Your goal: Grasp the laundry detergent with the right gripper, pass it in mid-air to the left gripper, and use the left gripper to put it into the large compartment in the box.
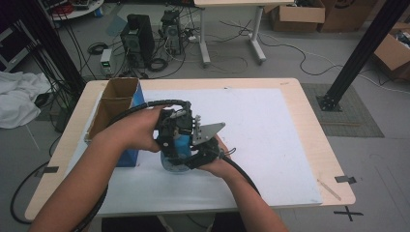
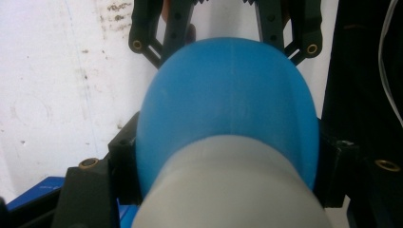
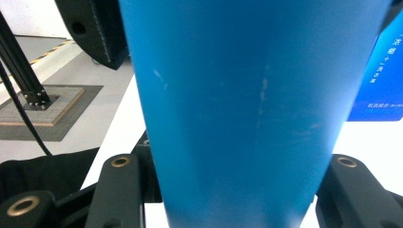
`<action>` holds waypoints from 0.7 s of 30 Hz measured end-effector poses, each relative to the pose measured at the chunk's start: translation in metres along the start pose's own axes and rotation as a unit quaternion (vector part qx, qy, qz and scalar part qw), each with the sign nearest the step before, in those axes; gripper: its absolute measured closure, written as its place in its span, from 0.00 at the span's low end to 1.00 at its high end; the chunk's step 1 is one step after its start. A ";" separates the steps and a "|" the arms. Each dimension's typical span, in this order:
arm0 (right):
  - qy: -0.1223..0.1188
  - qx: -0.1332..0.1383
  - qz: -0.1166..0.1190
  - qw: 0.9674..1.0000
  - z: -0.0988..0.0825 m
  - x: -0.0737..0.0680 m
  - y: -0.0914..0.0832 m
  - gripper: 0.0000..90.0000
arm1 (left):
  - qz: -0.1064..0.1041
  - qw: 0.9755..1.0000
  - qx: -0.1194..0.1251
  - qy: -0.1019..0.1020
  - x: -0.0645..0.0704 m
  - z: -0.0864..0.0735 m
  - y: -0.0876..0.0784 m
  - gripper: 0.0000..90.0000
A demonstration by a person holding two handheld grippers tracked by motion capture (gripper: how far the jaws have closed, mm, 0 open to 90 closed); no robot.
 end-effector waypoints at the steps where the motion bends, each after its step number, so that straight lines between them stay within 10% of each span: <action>1: -0.001 -0.001 0.000 1.000 0.000 0.000 0.000 0.52 | 0.001 1.000 -0.001 0.000 0.000 0.000 0.000 0.37; 21: 0.000 0.004 -0.001 1.000 0.001 0.001 -0.001 0.52 | 0.012 1.000 -0.008 0.006 -0.002 0.001 -0.001 0.41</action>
Point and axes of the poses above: each handheld gripper's, and its own axes: y roughly forward along the jaws, z roughly out of its top, x roughly to its right, the point moved 9 cm from there along y, roughly forward along the jaws, and after that the axes turned 5 degrees about y, right-handed, at the moved point
